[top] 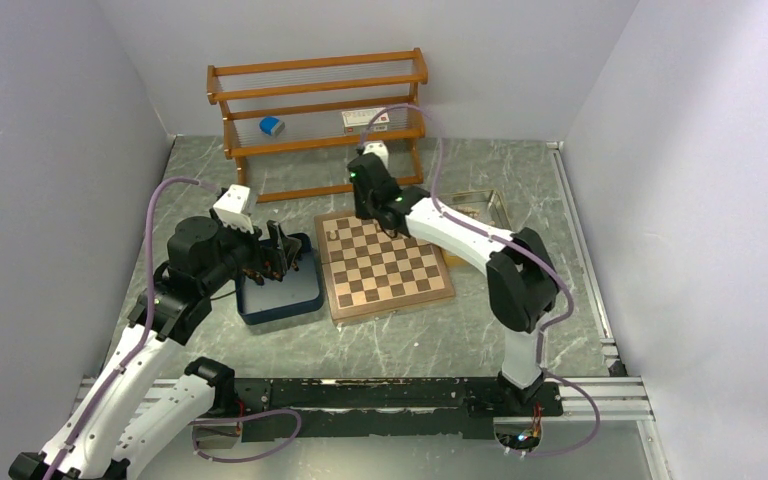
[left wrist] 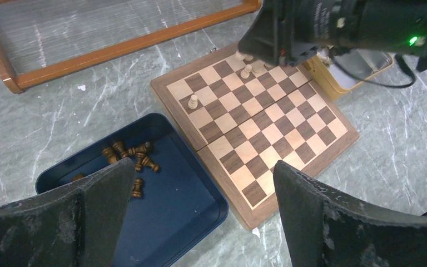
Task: Set up the chess pieces on the board
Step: Place the chess piece on the chessboard.
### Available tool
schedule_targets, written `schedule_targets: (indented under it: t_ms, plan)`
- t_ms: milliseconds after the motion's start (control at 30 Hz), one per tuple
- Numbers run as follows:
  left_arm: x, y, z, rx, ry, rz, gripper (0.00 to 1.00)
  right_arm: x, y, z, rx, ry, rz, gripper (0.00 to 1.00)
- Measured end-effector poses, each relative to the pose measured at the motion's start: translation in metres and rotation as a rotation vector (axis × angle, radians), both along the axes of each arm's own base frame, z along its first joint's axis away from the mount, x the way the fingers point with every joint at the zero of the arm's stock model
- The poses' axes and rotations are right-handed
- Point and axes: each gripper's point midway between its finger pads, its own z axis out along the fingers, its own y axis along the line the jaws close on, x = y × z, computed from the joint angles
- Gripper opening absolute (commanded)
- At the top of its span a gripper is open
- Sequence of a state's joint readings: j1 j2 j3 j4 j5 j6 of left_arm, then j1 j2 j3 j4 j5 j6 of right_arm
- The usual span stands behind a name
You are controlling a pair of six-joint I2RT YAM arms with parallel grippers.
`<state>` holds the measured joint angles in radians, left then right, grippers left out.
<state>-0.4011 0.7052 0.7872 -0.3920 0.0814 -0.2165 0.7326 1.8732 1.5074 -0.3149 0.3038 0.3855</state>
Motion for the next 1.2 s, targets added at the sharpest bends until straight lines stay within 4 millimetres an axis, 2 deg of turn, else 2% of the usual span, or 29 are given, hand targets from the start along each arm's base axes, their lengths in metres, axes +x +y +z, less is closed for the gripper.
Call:
schedule_targets:
  t_ms: [133,267,500,1200]
  plan:
    - [0.0,0.0,0.0,0.0,0.001,0.0,0.99,-0.01,0.026,-0.015,-0.026,0.01,0.02,0.18]
    - [0.0,0.0,0.0,-0.001,-0.001,0.0,0.99,-0.016,0.036,-0.03,-0.061,0.024,0.019,0.19]
    - [-0.003,0.001,0.006,-0.008,-0.021,0.0,0.99,-0.008,0.026,-0.049,-0.123,0.031,-0.044,0.19]
    - [-0.003,0.001,0.006,-0.008,-0.021,0.0,0.99,0.001,0.01,-0.076,-0.18,0.033,-0.143,0.2]
